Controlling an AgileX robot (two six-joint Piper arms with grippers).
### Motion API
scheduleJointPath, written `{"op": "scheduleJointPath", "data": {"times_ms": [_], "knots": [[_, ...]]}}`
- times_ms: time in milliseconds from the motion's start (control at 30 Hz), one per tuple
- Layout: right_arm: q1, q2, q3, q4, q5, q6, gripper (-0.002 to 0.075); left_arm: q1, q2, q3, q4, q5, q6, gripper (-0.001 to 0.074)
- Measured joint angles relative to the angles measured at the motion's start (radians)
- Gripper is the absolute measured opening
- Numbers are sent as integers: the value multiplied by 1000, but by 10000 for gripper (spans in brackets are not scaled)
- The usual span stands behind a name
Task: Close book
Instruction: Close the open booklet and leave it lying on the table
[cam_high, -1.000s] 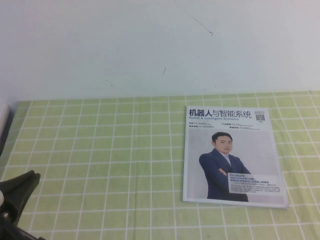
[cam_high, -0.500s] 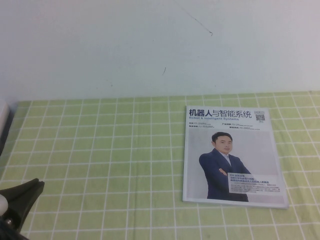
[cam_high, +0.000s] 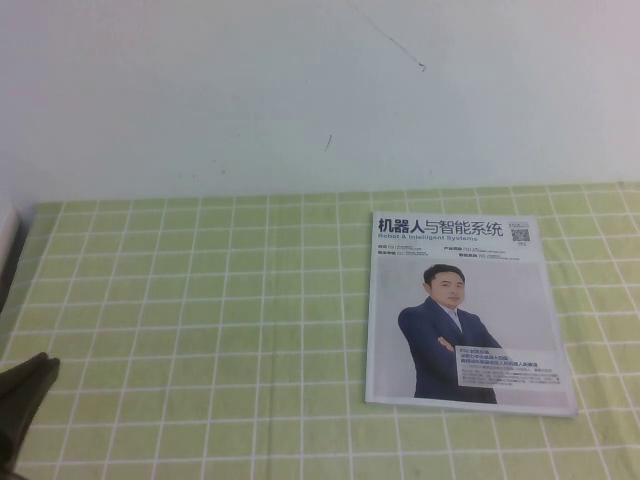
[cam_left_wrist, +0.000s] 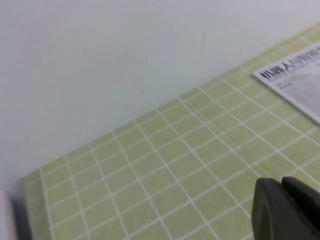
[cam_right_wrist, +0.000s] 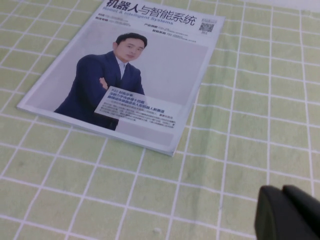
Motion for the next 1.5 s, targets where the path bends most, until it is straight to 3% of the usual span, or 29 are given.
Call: {"op": "scheduleJointPath", "data": {"times_ms": [433, 900, 1000, 1167, 1500], "knots": [[0, 0, 0, 13, 0, 0, -3, 251, -458, 265, 0, -14, 0, -4], [0, -2, 0, 19, 4, 0, -3, 267, -487, 314, 48, 59, -9, -4], [0, -2, 0, 19, 6, 0, -3, 267, -487, 314, 212, 73, -201, -4], [0, -2, 0, 19, 6, 0, -3, 267, -487, 312, 497, 192, -769, -4], [0, -2, 0, 19, 6, 0, -3, 259, -487, 308, 535, 219, -863, -4]]}}
